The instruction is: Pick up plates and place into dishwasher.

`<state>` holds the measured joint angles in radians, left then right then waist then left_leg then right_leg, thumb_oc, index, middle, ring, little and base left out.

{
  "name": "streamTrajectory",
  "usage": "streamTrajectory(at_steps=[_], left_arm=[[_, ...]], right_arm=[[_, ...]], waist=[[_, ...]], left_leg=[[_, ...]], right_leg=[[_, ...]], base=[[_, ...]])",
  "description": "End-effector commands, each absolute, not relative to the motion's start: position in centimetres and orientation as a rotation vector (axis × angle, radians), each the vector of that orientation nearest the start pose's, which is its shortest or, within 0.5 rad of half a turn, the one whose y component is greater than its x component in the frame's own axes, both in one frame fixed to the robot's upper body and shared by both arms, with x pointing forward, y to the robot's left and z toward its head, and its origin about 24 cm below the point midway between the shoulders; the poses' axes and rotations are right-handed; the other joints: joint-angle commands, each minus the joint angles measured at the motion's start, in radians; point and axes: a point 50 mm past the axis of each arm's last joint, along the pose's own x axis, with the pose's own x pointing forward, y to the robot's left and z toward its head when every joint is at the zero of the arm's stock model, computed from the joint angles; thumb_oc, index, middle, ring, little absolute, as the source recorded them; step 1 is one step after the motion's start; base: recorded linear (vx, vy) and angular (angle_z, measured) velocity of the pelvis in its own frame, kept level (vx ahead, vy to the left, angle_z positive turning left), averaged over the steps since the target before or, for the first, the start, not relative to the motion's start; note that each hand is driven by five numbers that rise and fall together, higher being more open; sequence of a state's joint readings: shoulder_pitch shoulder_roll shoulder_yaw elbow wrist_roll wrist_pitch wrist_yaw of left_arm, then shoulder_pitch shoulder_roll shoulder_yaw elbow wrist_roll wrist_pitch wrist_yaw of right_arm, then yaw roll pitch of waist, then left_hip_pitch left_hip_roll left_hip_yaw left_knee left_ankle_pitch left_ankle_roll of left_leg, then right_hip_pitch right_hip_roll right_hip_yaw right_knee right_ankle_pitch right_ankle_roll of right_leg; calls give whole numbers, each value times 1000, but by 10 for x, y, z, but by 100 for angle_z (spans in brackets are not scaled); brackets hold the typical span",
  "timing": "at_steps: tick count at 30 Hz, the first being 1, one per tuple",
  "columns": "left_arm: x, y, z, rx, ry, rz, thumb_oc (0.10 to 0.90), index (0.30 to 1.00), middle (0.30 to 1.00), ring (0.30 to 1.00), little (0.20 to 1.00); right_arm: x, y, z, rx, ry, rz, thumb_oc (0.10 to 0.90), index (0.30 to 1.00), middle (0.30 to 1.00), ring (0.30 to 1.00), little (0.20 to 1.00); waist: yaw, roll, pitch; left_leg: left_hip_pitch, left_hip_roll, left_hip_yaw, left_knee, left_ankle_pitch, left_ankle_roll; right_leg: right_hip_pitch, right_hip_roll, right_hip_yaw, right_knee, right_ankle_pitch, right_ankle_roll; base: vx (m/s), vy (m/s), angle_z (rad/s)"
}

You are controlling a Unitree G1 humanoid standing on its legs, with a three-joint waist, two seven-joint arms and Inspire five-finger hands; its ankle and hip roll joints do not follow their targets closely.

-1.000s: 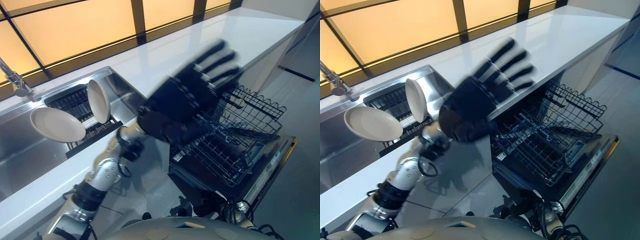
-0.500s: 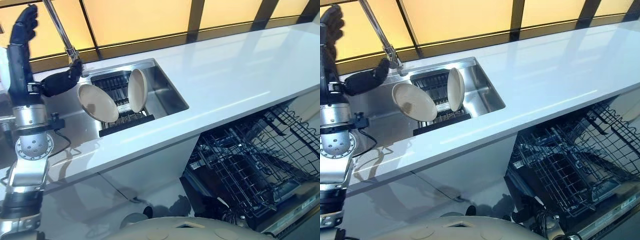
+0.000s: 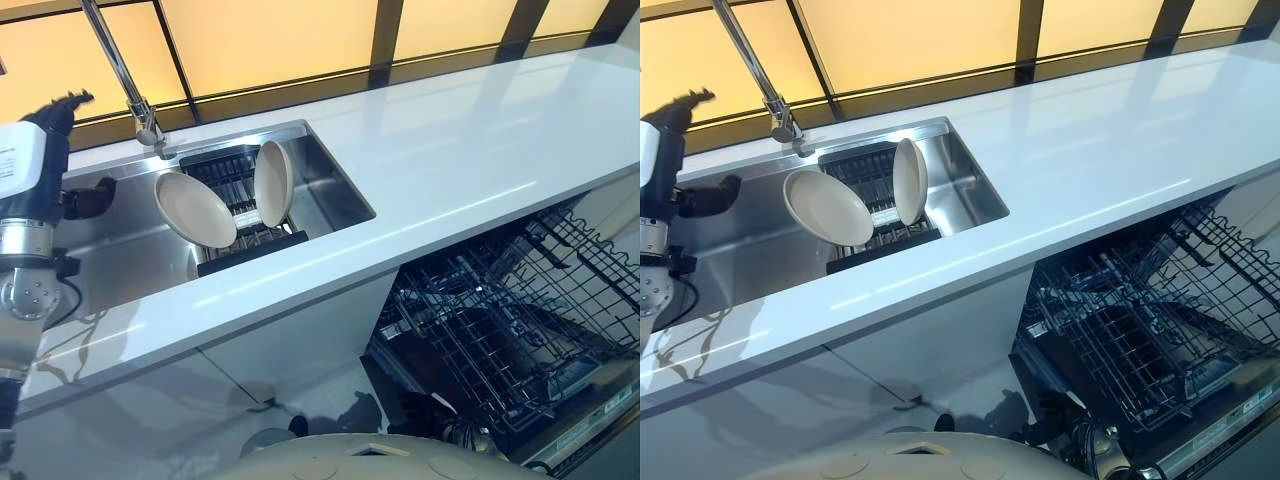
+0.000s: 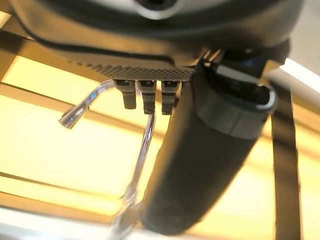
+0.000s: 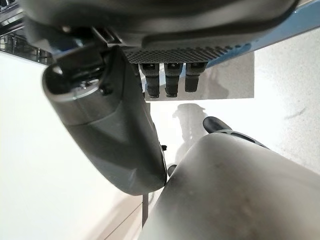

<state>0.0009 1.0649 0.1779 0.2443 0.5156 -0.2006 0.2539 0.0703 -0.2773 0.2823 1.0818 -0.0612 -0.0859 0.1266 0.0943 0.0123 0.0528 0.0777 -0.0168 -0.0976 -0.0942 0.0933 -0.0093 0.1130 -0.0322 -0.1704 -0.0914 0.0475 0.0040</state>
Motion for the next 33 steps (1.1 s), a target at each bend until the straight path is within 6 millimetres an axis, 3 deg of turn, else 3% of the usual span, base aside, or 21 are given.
streamTrajectory(at_steps=[1, 8, 19, 33], left_arm=[[251, 371, 224, 1787, -221, 348, 800, 900, 900, 900, 900], [261, 378, 231, 1981, -82, 238, 800, 900, 900, 900, 900], [268, 387, 246, 2096, -4, 216, 800, 900, 900, 900, 900], [275, 384, 234, 2218, 50, 127, 800, 900, 900, 900, 900]], right_arm=[[105, -235, -148, -446, 1083, 310, 800, 900, 900, 900, 900], [108, -241, -146, -453, 1086, 313, 800, 900, 900, 900, 900], [108, -246, -145, -457, 1098, 306, 800, 900, 900, 900, 900], [108, -246, -145, -454, 1100, 304, 800, 900, 900, 900, 900]], waist=[[-32, 35, -36], [-54, 46, -33], [-73, 57, -28], [-81, 56, -22]], left_leg=[[32, -48, 87, 7, -141, 15], [40, -47, 116, 7, -145, 20], [46, -50, 137, 7, -150, 26], [49, -52, 142, 7, -156, 31]], right_leg=[[2, -10, 24, 22, -68, 76], [-7, -13, 34, 31, -64, 85], [-16, -15, 40, 44, -63, 93], [-21, -9, 57, 48, -64, 93]], base=[[10, 31, -4], [12, 23, -5], [11, 8, -5], [8, -1, -3]])
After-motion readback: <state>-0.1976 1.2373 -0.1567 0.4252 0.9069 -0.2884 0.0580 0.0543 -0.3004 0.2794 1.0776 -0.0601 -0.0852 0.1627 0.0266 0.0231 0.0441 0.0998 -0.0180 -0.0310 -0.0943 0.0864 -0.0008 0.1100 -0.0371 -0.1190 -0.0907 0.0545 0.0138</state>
